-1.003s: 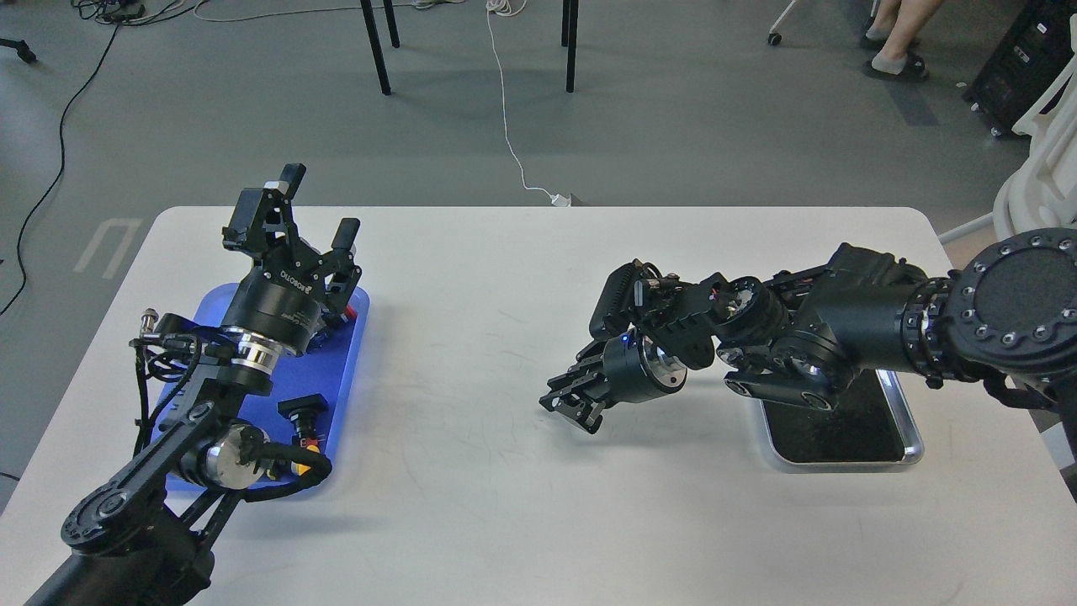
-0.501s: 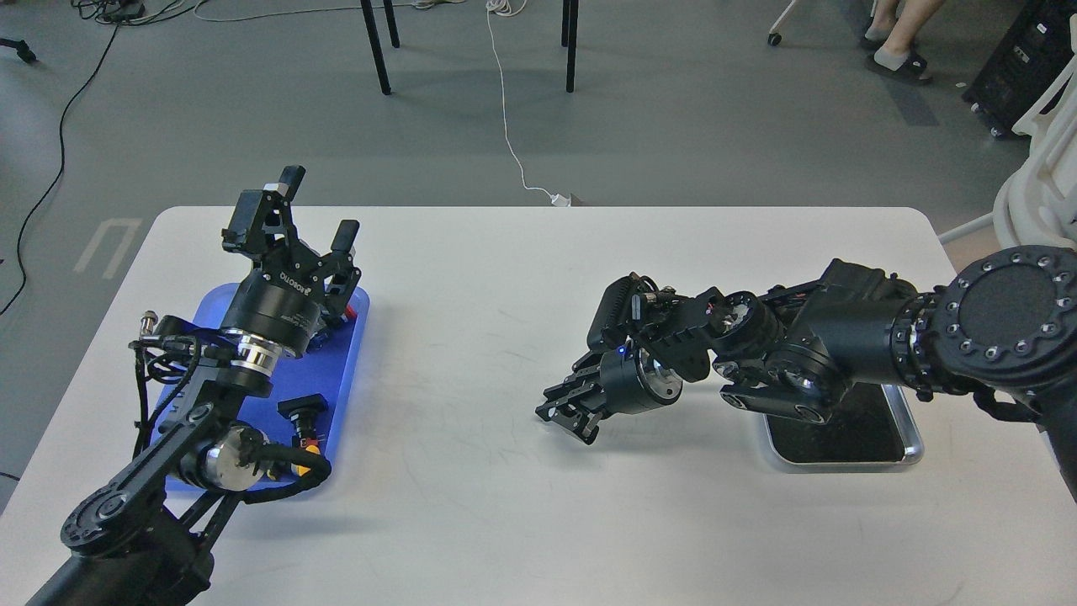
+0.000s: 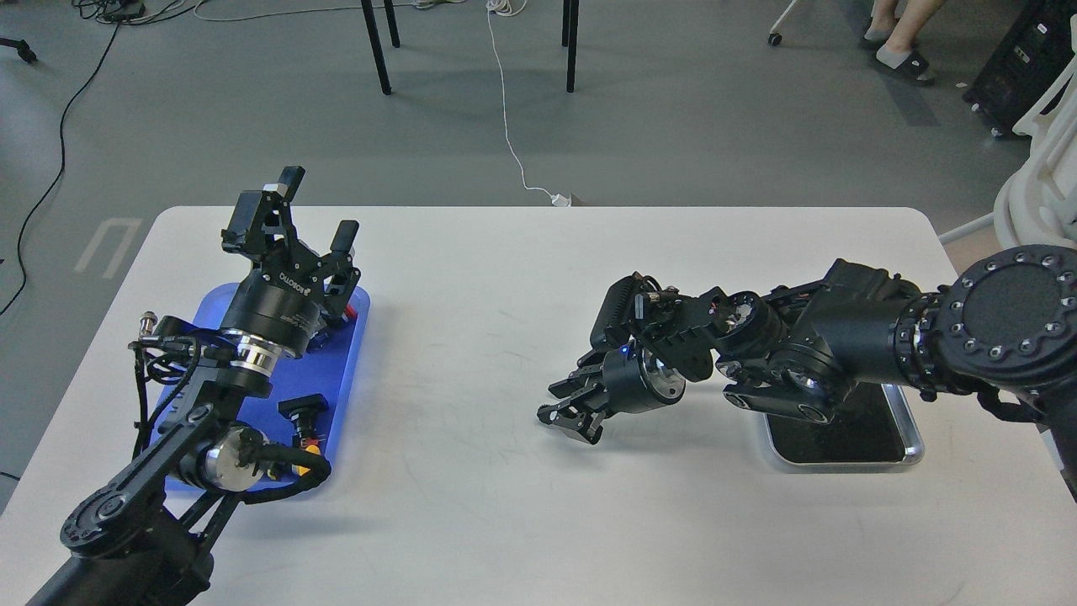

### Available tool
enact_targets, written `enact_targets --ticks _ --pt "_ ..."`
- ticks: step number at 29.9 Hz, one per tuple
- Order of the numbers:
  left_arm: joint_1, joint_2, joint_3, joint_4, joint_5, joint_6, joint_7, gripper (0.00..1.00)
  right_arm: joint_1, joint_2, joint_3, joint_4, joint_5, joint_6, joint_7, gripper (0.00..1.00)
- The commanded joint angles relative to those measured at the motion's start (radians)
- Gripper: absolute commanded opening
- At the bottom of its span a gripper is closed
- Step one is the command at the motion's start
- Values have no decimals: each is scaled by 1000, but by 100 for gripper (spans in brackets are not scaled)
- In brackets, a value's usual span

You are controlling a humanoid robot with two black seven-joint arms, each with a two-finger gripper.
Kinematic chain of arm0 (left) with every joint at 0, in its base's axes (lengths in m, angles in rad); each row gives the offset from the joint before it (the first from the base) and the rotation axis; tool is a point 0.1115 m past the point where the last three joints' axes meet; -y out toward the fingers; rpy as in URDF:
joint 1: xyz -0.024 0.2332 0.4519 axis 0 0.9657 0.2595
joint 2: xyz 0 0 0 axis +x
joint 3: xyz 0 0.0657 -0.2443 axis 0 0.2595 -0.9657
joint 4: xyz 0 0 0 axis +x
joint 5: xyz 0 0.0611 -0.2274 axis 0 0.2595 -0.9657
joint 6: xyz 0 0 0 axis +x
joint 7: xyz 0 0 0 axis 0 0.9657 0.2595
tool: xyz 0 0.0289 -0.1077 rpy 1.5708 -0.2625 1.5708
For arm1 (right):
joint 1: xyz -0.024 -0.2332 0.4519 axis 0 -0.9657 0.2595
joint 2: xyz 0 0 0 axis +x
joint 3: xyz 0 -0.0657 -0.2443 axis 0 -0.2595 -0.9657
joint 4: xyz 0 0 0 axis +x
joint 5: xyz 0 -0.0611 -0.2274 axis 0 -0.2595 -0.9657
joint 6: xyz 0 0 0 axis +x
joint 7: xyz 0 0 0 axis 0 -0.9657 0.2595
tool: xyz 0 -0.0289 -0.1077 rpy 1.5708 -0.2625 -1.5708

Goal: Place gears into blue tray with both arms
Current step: 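Carry the black part toward the table center and release it, then retract the right gripper back over the black tray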

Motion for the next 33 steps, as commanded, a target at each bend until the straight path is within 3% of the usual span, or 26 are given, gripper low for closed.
enact_targets --ticks 1,3,12,18,27,31,33 --pt "0 0 -2 0 0 0 0 98 9 -38 13 11 40 -2 0 84" --pt "0 0 -2 0 0 0 0 98 18 -73 28 15 67 -3 0 94" --pt "-1 14 2 0 0 -3 0 98 20 -381 311 145 308 -2 0 97" --pt "-5 15 17 0 12 -9 0 98 -220 -568 644 287 651 -2 0 98" --pt "-18 15 21 -46 247 -24 0 98 -813 -562 1373 302 725 6 0 99" --pt "-29 17 90 -79 472 -69 0 98 -925 -533 1523 308 767 41 0 99" --pt "-44 32 145 -107 607 -72 0 98 -968 -538 1544 310 871 111 0 99"
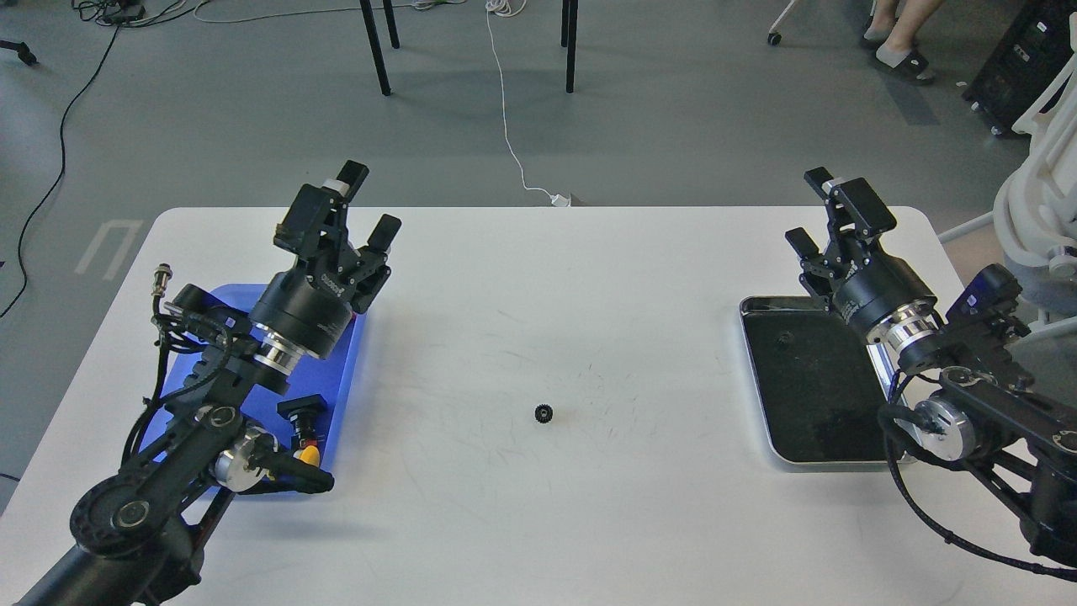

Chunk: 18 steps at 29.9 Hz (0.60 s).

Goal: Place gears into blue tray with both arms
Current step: 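Retract the right gripper back over the black tray, then reach the left gripper to the black part and grasp it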

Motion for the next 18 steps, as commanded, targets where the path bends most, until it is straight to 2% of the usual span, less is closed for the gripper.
enact_targets --ticks 1,4,7,14,18 --pt "-24 22 97 -41 229 -10 0 98 -78 -5 49 3 150 116 0 99" --pt "-96 72 214 -61 434 -50 0 98 -110 -7 52 -8 230 212 0 99" --pt "-200 105 312 -52 637 -88 0 98 -144 -7 58 -9 236 236 0 99" --pt "-487 117 521 76 938 -85 0 98 -185 -9 61 -8 236 242 0 99" --pt "-587 96 654 118 1044 -73 0 97 -214 -9 84 -9 238 297 0 99"
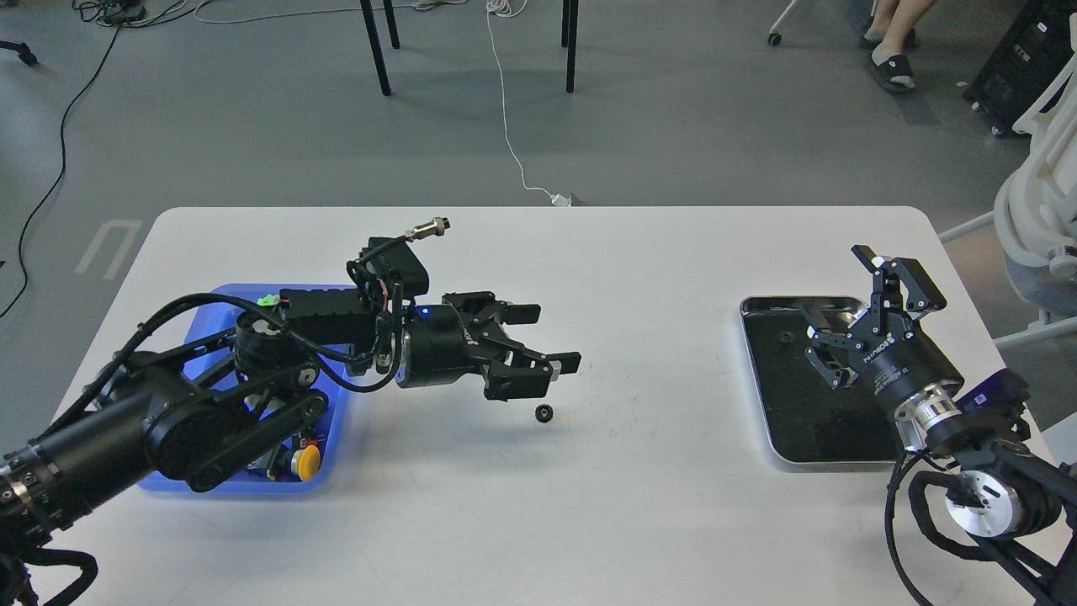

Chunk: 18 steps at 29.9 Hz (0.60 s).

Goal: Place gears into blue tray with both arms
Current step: 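Reach the left gripper to the black part and grasp it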

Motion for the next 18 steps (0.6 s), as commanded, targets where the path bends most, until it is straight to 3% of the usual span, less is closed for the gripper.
enact_targets --ticks 1,9,12,18 --pt "-89 -25 117 50 76 9 0 97 -29 -2 21 -2 0 69 0 99" --pt "-129 -117 226 211 76 64 0 94 -39 -22 35 -1 -1 83 0 99" --pt "-128 -122 260 213 76 69 0 89 -39 -23 47 -2 -1 83 0 99" --pt "-100 -123 268 201 76 72 0 88 -39 -28 54 -2 -1 83 0 99"
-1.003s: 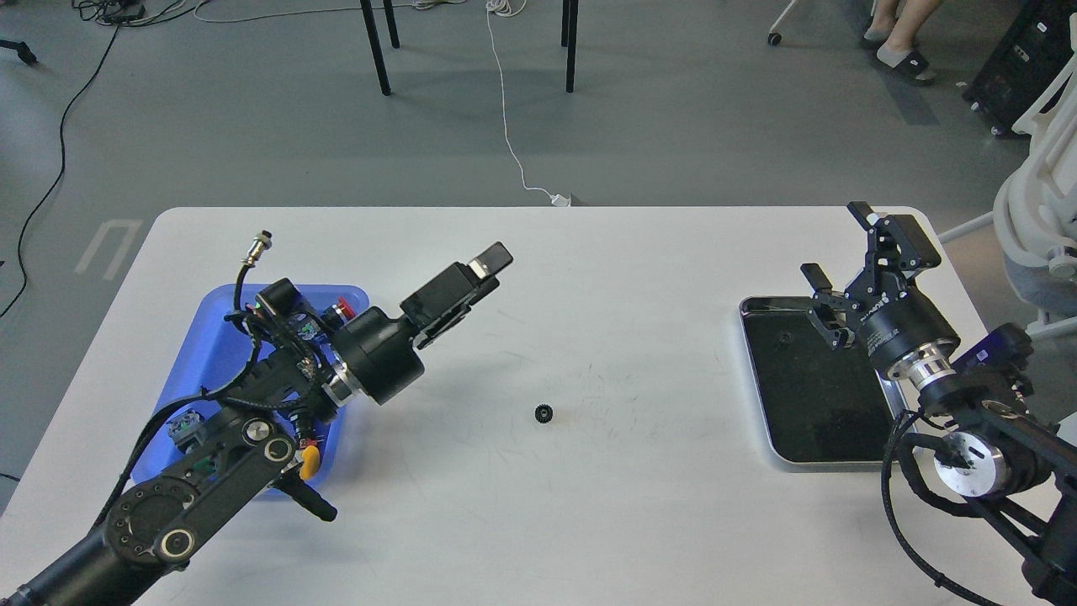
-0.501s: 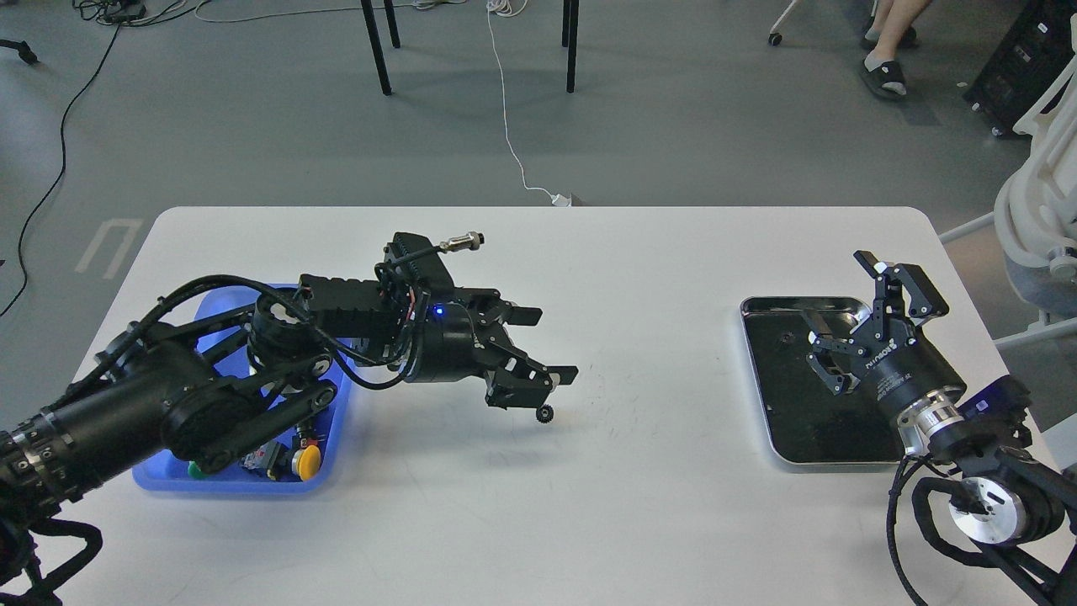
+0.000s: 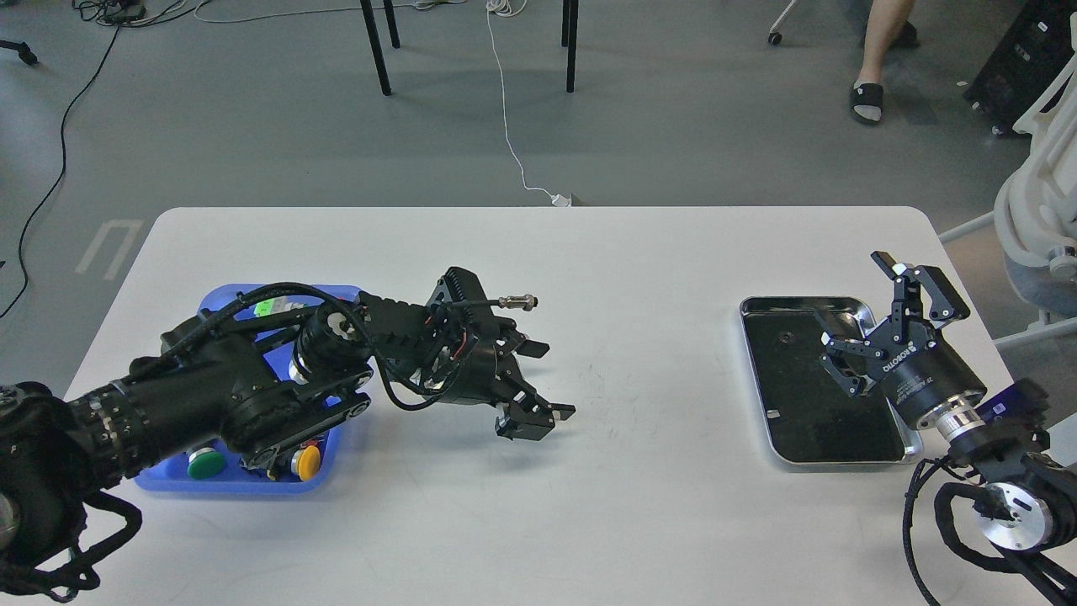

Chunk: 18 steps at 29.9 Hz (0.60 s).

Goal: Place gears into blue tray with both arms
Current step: 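Reach the left gripper to the black part and grasp it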

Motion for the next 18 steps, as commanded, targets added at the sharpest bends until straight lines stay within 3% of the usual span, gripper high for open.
enact_targets --ticks 1,9,18 --pt "18 -2 3 -6 0 1 0 88 0 -2 0 0 0 0 0 99" --pt "65 -4 6 8 0 4 0 84 -3 -2 3 11 0 0 0 99" --pt "70 -16 3 39 0 5 0 69 -3 -2 2 12 0 0 0 99"
